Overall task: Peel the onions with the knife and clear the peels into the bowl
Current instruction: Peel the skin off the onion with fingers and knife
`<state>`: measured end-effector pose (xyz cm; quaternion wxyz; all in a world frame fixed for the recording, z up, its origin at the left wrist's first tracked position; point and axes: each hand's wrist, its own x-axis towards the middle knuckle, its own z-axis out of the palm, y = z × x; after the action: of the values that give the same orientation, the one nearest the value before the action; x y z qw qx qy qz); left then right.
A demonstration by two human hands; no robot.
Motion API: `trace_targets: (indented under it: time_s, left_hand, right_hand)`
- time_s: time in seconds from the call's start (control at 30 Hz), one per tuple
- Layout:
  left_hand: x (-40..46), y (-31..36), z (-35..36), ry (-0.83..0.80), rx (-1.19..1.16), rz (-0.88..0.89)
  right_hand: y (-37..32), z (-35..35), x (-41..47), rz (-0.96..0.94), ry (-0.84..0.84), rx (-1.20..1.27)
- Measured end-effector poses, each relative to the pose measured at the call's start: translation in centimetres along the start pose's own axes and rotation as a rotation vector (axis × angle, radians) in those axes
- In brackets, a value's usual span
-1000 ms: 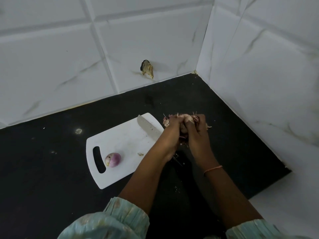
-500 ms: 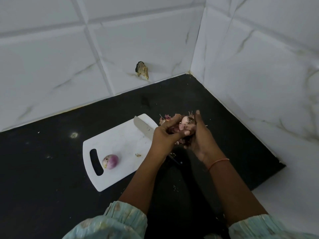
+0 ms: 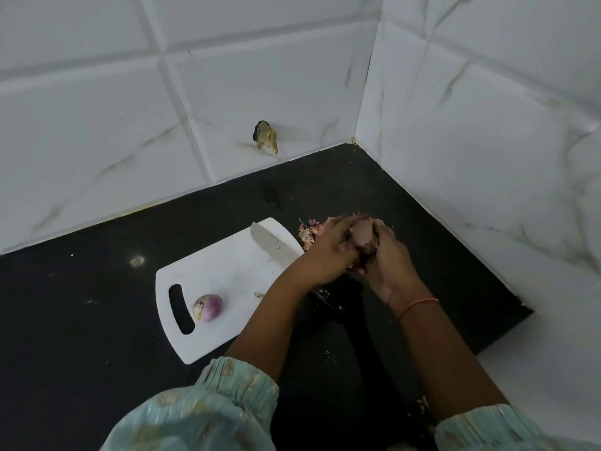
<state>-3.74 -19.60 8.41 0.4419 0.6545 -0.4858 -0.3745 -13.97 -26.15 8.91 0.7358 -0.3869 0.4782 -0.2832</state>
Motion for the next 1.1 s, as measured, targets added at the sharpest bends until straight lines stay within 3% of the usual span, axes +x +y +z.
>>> trace_targets:
  time_s: [0.07, 0.13, 0.27, 0.47, 0.7, 0.8, 0.9, 1.0, 1.1]
  left_hand:
    - [-0.5, 0.3, 0.2, -0.057, -0.147, 0.016]
    - [-0.7, 0.0, 0.6, -0.005, -0.185, 0.072]
    - [-1.3, -0.3, 1.3, 0.151, -0.347, 0.066]
    - [-1.3, -0.7, 0.6, 0.388, -1.117, -0.227]
    - [-1.8, -0.6, -0.3, 0.491, -1.165, -0.288]
    - [-2.1, 0.3, -0.6, 0.416, -1.269, -0.374]
    - [-2.9, 1.0, -1.6, 0.263, -1.303, -0.446]
    - [-3.4, 0.9, -1.4, 0.197, -1.235, -0.445]
    - [-3.4, 0.7, -0.7, 0.298, -1.201, -0.454]
  right_hand:
    - [-0.2, 0.3, -0.4, -0.043, -0.027, -0.057]
    - [-0.7, 1.1, -1.0, -0.021, -0.017, -0.189]
    - [0.1, 0.9, -0.9, -0.210, 0.034, -0.231]
    - [0.0, 0.8, -0.8, -0.398, 0.038, -0.380]
    - [0.0, 1.0, -0.9, -0.349, 0.072, -0.790]
    - [1.0, 2.1, -2.7, -0.654, -0.069, -0.720]
    - [2.5, 2.6, -2.8, -0.744, -0.272, -0.739]
    - [3.1, 3.0, -2.4, -0.731, -0.221, -0.672]
    - [3.6, 3.6, -2.3, -0.765, -0.167, -0.679]
